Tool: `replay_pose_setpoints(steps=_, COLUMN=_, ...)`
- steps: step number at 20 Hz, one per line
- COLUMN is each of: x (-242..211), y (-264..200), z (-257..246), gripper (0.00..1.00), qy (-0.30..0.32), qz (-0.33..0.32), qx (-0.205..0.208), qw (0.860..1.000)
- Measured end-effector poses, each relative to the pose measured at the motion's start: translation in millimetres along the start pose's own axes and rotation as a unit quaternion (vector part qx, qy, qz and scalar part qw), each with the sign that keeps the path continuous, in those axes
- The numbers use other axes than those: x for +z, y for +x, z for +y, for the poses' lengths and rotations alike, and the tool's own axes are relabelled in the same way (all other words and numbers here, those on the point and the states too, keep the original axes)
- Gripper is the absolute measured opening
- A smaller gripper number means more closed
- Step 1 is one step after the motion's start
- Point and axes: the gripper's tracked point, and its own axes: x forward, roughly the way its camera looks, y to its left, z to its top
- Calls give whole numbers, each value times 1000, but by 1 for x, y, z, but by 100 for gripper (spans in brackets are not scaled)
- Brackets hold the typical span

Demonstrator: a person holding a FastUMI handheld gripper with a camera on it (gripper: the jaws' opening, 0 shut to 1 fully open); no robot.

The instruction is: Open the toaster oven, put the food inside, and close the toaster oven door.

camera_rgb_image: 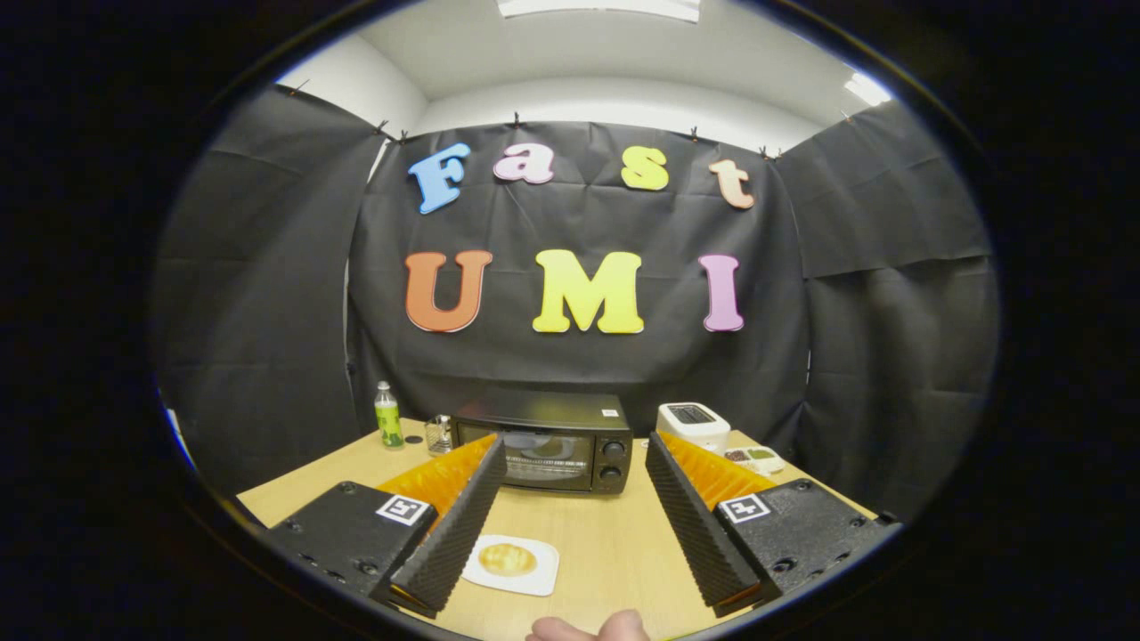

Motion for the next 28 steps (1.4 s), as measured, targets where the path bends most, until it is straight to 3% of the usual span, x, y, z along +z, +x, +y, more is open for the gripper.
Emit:
replay_pose_setpoints(steps=17, x=17, y=23, z=-19, gripper=100, qy=29, qz=3, qx=-16, qw=999)
replay_pose_setpoints(steps=24, x=75, y=98, z=-3, gripper=100, qy=14, qz=-22, qx=5, qw=1000)
replay_pose_setpoints(steps=28, x=75, y=170, z=18, gripper=100, qy=21, qz=-15, qx=23, qw=999)
